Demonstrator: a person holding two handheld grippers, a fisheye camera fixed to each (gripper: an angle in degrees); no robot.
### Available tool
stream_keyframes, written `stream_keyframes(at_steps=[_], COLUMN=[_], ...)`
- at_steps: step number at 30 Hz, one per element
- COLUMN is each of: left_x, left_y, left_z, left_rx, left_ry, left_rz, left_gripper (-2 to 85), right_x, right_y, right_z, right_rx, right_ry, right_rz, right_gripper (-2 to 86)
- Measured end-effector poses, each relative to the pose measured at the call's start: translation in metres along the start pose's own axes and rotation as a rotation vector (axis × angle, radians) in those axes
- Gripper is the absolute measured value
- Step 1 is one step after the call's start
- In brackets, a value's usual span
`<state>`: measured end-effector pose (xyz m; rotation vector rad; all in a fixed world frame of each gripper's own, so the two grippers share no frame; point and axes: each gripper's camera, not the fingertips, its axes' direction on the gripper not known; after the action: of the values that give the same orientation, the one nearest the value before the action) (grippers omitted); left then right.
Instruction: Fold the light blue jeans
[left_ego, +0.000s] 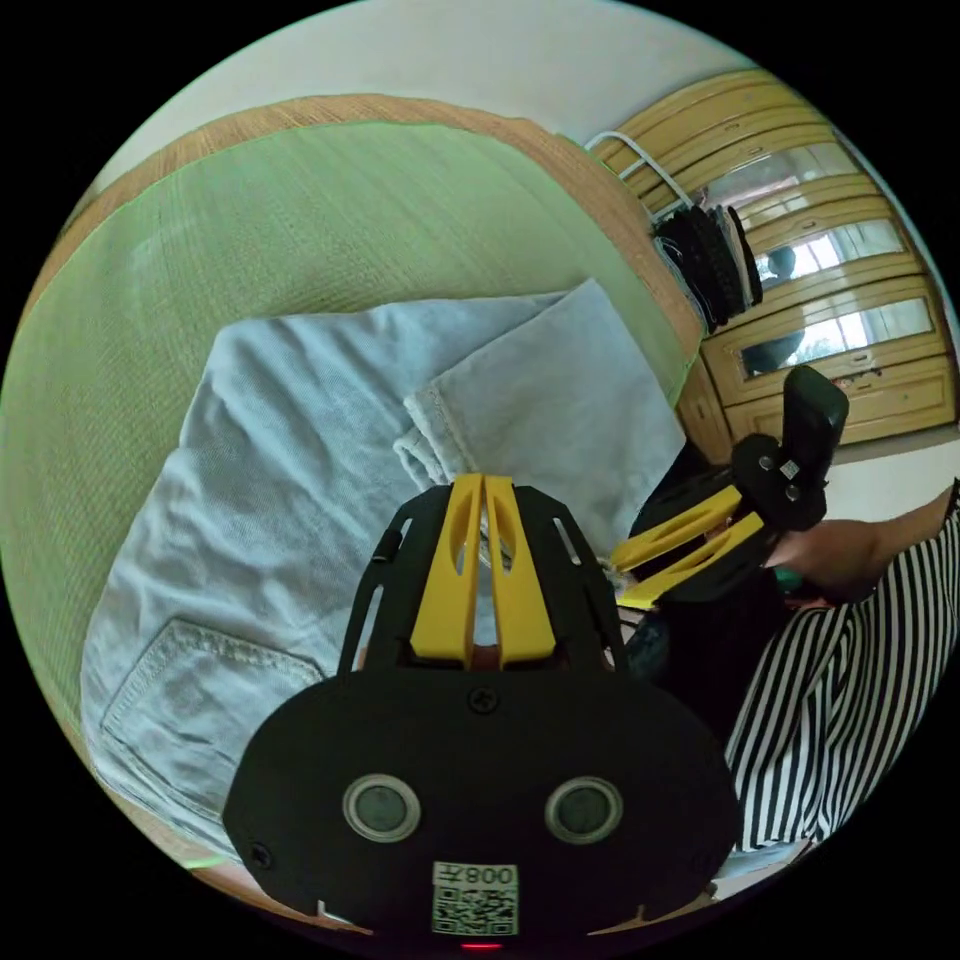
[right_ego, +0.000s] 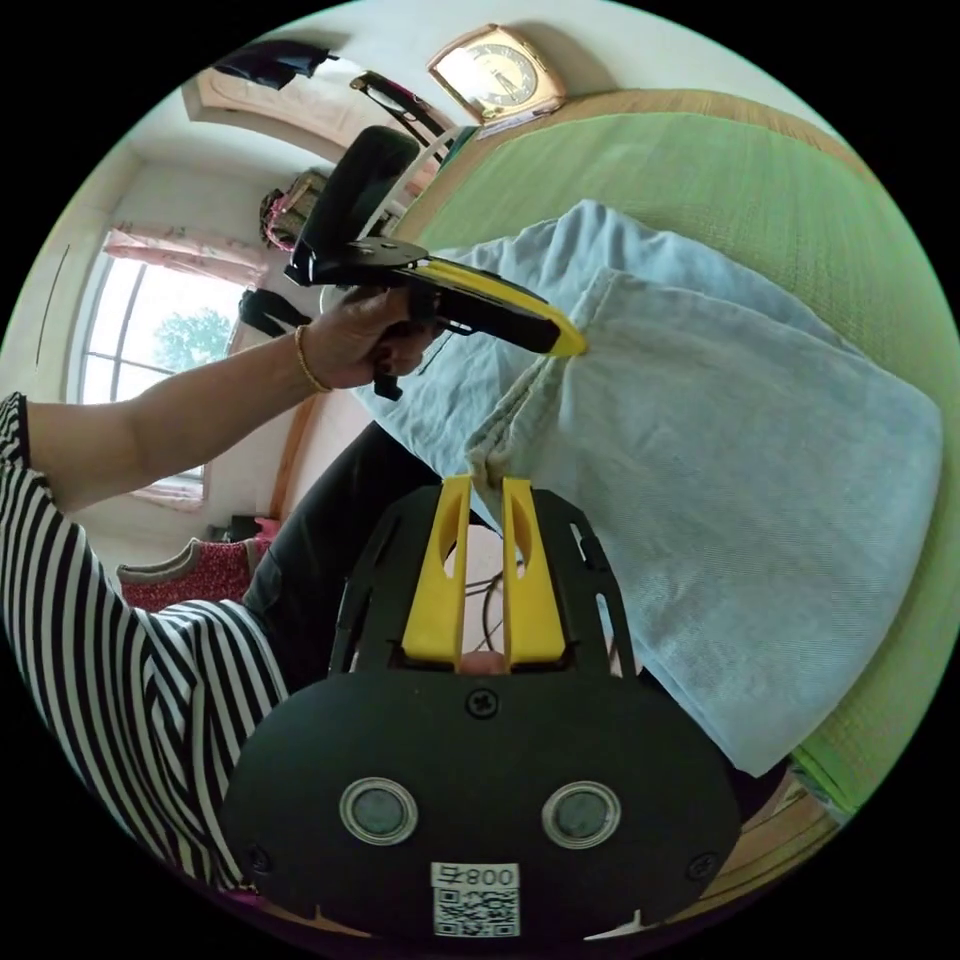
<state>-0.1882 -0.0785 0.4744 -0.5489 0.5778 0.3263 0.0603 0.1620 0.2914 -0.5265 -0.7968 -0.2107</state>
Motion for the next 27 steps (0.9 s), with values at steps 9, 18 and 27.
stream_keyframes(at_steps=[9,18,27], left_x=[-0.005,-0.022,-0.028], left_y=[0.049,0.062,0.092], left_z=[-0.007,-0.012,-0.026], left_rx=[0.0,0.034,0.083], left_ry=[0.011,-0.14,-0.152], left_rz=[-0.01,-0.126,-0.173], left_gripper=[0.1,0.1,0.1], right_x=[-0.013,-0.04,-0.053], right_y=[-0.038,-0.058,-0.062], right_z=[0.025,0.035,0.058], right_rx=[-0.003,0.007,-0.091], right_ry=[0.055,0.104,0.127], right_rz=[-0.004,-0.044,-0.091], right_gripper=[0.3,0.2,0.6])
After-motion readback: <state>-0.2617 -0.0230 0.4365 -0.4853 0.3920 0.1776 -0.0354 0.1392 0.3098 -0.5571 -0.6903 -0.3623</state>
